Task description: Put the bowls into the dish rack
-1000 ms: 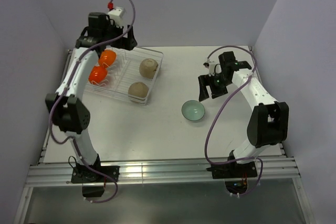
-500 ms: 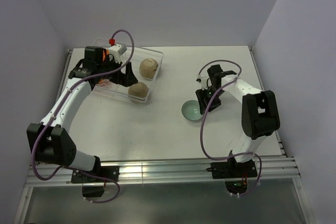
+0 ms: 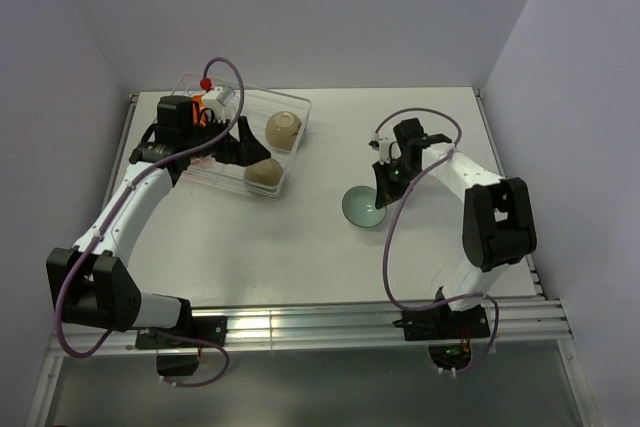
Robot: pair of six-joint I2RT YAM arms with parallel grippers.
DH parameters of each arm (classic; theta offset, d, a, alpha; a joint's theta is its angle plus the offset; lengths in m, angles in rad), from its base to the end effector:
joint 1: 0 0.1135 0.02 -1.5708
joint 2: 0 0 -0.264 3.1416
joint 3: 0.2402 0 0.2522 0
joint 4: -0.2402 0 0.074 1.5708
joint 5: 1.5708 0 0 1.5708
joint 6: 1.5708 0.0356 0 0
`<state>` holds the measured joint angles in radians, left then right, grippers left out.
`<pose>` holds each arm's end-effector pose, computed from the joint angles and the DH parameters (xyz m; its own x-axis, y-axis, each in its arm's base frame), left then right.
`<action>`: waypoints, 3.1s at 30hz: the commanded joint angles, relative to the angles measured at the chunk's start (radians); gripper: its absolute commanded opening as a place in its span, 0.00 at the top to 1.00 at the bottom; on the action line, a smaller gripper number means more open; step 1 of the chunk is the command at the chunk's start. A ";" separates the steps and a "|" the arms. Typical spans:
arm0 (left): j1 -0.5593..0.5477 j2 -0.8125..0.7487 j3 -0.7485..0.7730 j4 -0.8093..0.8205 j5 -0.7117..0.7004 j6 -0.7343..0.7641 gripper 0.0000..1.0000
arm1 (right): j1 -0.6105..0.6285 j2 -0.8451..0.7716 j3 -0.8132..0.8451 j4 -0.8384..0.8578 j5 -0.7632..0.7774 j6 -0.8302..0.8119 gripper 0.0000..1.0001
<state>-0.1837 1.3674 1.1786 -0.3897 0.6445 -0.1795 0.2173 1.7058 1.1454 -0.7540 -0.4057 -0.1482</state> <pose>0.2953 -0.0766 0.3290 -0.6433 -0.0256 -0.7652 0.5343 0.7007 -0.4727 0.3114 0.0831 0.1925 -0.8905 -0.3355 -0.3072 -0.4320 0.8353 0.3401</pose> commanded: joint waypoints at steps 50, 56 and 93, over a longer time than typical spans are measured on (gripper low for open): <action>-0.232 0.047 -0.046 0.543 0.277 -0.834 0.13 | 0.157 -0.150 0.470 0.084 -0.389 0.217 1.00; -0.235 0.036 -0.077 0.583 0.288 -0.865 0.22 | 0.159 -0.143 0.468 0.081 -0.387 0.214 1.00; -0.217 0.041 -0.091 0.555 0.247 -0.830 1.00 | 0.177 -0.130 0.485 0.054 -0.309 0.197 0.38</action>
<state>-0.4099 1.4216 1.0828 0.1078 0.8913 -1.0149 0.3866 1.5745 1.5784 -0.7242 -0.7216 0.0483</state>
